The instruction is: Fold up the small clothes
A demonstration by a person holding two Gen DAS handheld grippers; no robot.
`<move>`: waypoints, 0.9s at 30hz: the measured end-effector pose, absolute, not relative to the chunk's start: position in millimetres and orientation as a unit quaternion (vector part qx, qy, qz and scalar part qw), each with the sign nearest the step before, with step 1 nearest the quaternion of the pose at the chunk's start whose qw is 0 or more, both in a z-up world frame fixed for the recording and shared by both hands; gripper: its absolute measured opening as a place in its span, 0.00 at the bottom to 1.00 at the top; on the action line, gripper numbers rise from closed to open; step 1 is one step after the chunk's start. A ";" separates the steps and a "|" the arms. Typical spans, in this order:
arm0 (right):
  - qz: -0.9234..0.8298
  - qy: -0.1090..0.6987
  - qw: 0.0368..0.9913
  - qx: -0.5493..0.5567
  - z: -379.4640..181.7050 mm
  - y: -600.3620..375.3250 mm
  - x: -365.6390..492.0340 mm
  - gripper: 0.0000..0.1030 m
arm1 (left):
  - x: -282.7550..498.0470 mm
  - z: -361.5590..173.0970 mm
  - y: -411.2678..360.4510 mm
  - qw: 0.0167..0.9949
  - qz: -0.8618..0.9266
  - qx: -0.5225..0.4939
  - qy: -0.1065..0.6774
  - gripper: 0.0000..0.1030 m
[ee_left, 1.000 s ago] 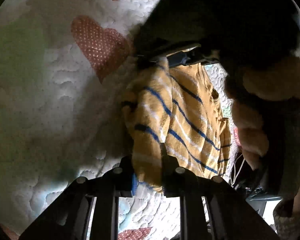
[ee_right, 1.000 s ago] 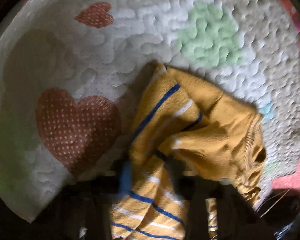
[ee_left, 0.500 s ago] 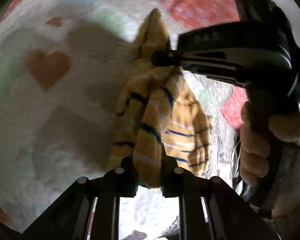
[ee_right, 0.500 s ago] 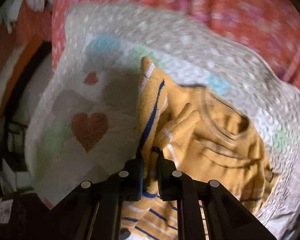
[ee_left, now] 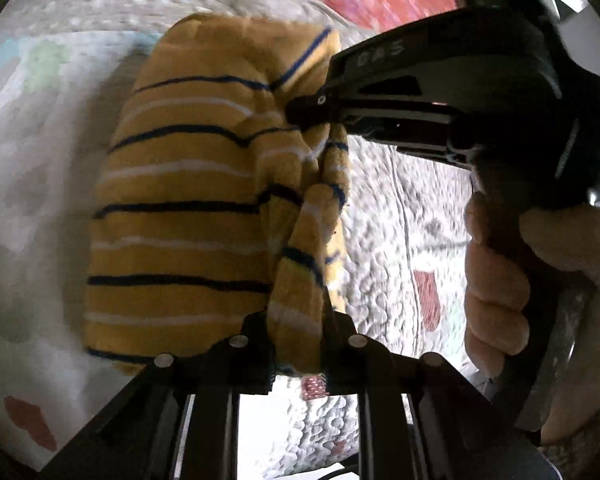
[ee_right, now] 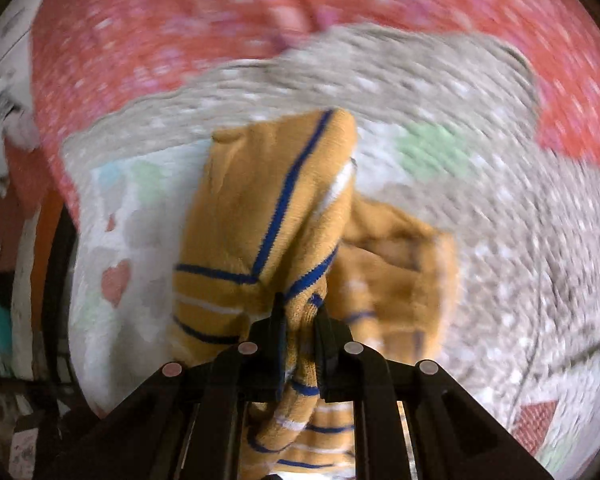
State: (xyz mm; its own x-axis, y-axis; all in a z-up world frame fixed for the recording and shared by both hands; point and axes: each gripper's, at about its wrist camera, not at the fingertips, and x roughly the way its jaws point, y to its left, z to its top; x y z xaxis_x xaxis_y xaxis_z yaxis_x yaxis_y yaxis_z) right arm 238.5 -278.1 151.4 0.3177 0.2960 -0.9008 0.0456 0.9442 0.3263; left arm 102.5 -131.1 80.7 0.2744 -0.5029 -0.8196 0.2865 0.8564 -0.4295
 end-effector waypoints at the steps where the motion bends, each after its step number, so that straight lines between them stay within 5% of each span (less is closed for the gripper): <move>1: 0.068 0.582 0.796 0.153 143.4 -287.5 235.2 0.11 | 101.6 77.0 -138.0 0.790 -0.252 -0.091 0.551 0.16; 9: 0.036 0.584 0.786 0.202 95.5 -324.3 223.3 0.14 | 76.5 78.2 -150.0 0.777 -0.273 -0.048 0.565 0.19; 13: 0.006 0.563 0.805 0.188 101.0 -326.3 217.4 0.32 | 64.5 87.8 -124.7 0.788 -0.262 -0.046 0.555 0.29; 19: 0.000 0.487 0.859 0.158 153.3 -331.4 169.4 0.33 | 86.5 68.9 -71.4 0.800 -0.186 -0.078 0.564 0.32; 24: 0.062 0.491 0.848 0.190 139.0 -311.3 132.3 0.52 | 89.9 65.7 -69.7 0.815 -0.157 -0.071 0.554 0.32; 25: 0.061 0.494 0.846 0.189 132.4 -306.7 130.1 0.51 | 91.2 66.0 -68.6 0.815 -0.155 -0.074 0.554 0.32; 27: 0.061 0.511 0.836 0.188 113.3 -301.3 126.5 0.06 | 87.5 71.2 -60.5 0.818 -0.148 -0.073 0.551 0.33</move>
